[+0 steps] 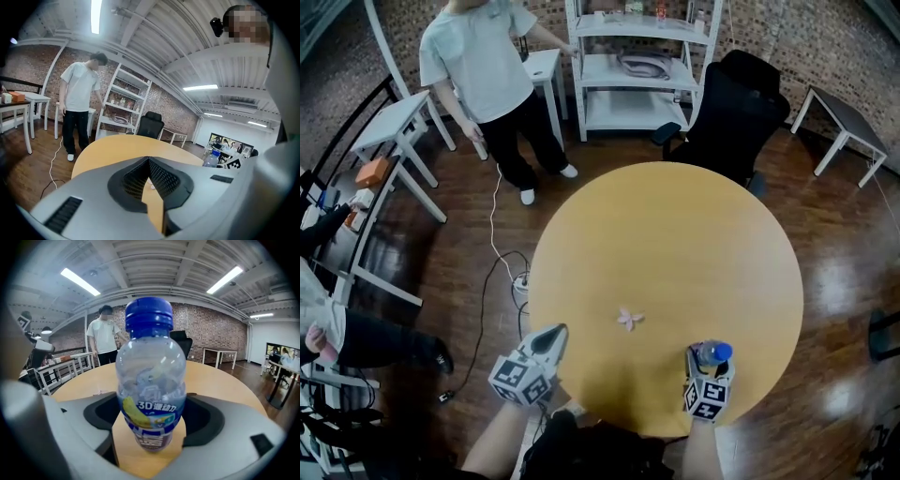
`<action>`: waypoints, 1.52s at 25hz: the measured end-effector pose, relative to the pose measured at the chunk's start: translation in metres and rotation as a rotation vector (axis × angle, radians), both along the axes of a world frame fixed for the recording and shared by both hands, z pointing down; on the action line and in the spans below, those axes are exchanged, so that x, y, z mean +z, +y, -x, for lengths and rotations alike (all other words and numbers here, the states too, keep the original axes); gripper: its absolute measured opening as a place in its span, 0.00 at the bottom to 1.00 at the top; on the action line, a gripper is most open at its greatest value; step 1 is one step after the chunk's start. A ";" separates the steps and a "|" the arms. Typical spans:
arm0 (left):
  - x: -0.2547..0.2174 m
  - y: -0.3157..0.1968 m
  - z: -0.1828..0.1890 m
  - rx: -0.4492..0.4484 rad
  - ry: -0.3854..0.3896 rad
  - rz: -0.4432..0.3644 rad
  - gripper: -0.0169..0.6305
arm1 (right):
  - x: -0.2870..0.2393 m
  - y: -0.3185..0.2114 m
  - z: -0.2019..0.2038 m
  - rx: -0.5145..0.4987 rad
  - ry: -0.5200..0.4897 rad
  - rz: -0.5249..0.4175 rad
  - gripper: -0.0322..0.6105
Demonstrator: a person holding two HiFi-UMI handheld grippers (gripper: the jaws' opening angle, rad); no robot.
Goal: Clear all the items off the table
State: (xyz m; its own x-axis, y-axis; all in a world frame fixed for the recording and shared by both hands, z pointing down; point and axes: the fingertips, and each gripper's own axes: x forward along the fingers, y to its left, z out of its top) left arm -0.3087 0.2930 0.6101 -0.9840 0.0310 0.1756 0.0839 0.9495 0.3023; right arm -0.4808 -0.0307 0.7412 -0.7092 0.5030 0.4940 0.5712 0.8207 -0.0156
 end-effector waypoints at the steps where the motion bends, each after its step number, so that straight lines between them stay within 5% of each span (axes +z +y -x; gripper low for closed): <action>1: -0.004 0.002 -0.001 -0.002 -0.004 0.004 0.01 | -0.001 0.000 -0.001 0.007 -0.001 0.007 0.69; 11: -0.029 0.001 0.014 0.054 -0.102 0.015 0.01 | -0.053 -0.009 -0.008 0.065 -0.114 0.126 0.69; 17: -0.061 0.015 0.019 0.091 -0.200 0.029 0.01 | -0.136 -0.007 -0.015 0.080 -0.283 0.215 0.68; 23: -0.082 0.031 0.010 0.105 -0.269 0.033 0.01 | -0.213 0.009 -0.035 0.071 -0.460 0.304 0.39; 29: -0.086 0.040 0.010 0.098 -0.304 0.023 0.01 | -0.235 0.039 -0.037 0.037 -0.517 0.256 0.06; 38: -0.091 0.045 0.006 0.110 -0.338 0.027 0.01 | -0.247 0.074 -0.047 -0.021 -0.525 0.294 0.05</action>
State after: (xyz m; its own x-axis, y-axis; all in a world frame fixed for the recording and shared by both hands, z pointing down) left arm -0.3143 0.3384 0.5191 -0.9840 -0.0782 -0.1603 -0.1199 0.9553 0.2701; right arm -0.4341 0.0430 0.4946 -0.8091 0.5819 -0.0820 0.5799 0.8132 0.0481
